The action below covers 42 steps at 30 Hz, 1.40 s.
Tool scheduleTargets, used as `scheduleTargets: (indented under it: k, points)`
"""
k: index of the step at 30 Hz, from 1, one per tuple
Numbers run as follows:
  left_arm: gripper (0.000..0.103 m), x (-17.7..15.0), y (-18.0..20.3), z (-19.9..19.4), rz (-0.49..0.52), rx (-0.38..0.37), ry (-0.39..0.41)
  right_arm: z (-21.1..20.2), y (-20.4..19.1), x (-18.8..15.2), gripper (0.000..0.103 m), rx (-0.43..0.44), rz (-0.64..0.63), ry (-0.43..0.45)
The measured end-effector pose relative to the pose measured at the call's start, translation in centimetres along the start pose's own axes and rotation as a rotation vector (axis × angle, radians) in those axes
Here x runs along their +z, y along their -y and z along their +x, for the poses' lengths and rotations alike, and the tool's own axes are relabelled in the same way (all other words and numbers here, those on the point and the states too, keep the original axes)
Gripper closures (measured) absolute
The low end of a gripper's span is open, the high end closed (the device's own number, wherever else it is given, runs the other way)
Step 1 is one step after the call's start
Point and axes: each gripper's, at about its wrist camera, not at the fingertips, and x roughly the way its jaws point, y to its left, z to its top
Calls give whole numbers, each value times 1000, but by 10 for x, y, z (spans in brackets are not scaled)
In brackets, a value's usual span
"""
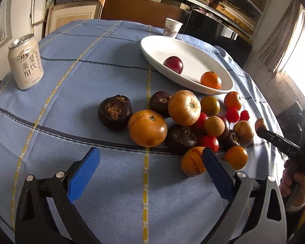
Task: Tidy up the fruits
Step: 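Move the left gripper to a striped orange fruit while the right gripper approaches a tan round fruit, then grasp the striped fruit with the left gripper while the right gripper grasps the tan fruit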
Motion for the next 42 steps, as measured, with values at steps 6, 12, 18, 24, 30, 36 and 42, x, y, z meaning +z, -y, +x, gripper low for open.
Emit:
scheduleTargets:
  k: [6, 12, 18, 24, 30, 36, 42]
  points:
    - [19, -5, 22, -6, 110, -32, 20, 4, -2, 0, 61, 0, -9, -16]
    - [41, -11, 36, 2, 185, -75, -35, 6, -2, -1, 61, -5, -11, -23]
    - [52, -13, 40, 4, 206, -88, -39, 6, -3, -2, 61, -8, -19, -24]
    - [65, -17, 47, 3, 241, -107, -47, 7, -3, -1, 61, -9, -18, -29]
    - [68, -17, 48, 18, 230, -118, -115, 6, -4, -1, 61, -9, -24, -25]
    - [70, -16, 48, 13, 231, -133, -84, 5, -3, -1, 61, -8, -23, -25]
    - [70, -12, 48, -4, 238, -132, 10, -8, -5, 2, 61, 40, -22, 49]
